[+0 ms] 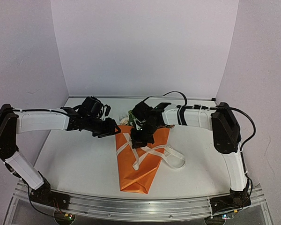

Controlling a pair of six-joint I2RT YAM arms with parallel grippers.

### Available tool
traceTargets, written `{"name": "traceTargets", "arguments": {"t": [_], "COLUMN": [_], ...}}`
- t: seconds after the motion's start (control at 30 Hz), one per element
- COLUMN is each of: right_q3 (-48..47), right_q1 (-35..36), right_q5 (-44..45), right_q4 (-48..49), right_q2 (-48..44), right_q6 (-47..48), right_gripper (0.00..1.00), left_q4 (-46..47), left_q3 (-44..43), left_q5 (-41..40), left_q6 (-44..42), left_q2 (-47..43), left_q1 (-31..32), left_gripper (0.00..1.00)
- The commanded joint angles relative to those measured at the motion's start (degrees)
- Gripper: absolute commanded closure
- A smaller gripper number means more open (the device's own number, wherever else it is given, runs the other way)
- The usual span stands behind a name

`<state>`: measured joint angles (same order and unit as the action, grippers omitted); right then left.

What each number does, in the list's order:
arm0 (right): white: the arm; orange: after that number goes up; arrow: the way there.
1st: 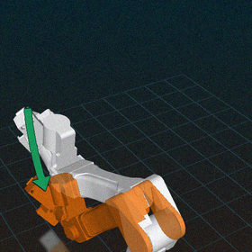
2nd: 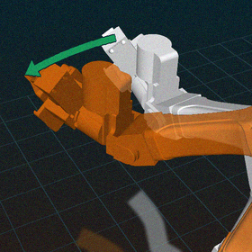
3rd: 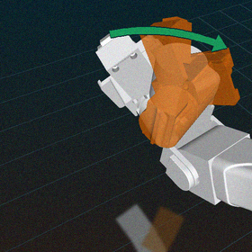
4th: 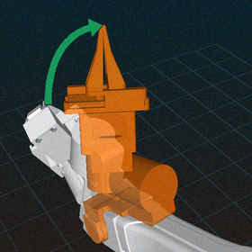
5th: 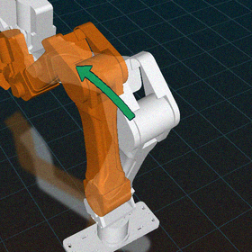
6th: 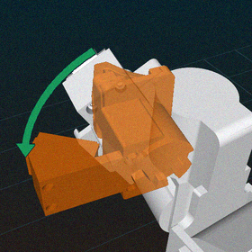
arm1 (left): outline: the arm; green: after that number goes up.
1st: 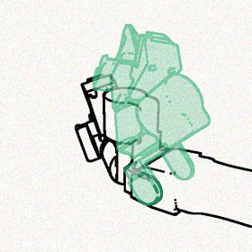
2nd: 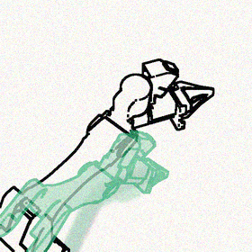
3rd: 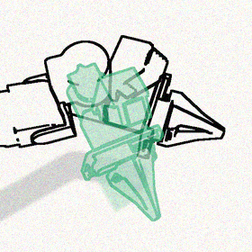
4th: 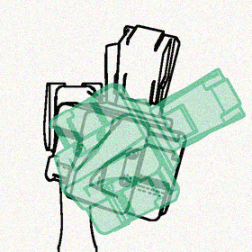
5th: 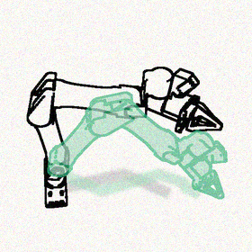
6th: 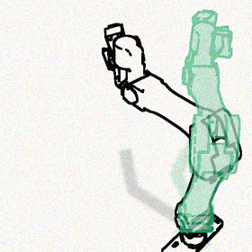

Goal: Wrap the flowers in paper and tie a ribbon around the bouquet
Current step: Cross the ribbon over the folded bouquet.

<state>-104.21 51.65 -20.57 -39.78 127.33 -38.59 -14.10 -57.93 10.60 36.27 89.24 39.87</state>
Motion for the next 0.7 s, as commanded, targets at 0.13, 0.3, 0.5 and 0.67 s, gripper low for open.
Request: {"name": "traceTargets", "arguments": {"t": [0.13,0.3,0.5,0.67], "right_q3": [1.0,1.9,2.0,2.1], "right_q1": [1.6,2.7,3.6,4.1], "right_q5": [3.0,4.4,5.7,7.1], "right_q4": [4.8,6.6,7.8,7.8], "right_q2": [-1.9,-2.0,-1.7,-1.6], "right_q6": [5.7,8.6,11.8,13.8], "right_gripper": [1.0,1.0,1.0,1.0], "left_q4": [5.4,3.7,3.5,2.9], "left_q3": [-0.9,-1.8,-1.9,-2.3], "left_q5": [11.0,12.3,13.1,13.0], "left_q6": [8.7,7.9,7.9,8.1], "left_q2": [5.5,8.4,9.0,10.3], "left_q1": [-2.6,-2.8,-3.3,-3.5], "left_gripper": [0.43,0.38,0.34,0.34]}}
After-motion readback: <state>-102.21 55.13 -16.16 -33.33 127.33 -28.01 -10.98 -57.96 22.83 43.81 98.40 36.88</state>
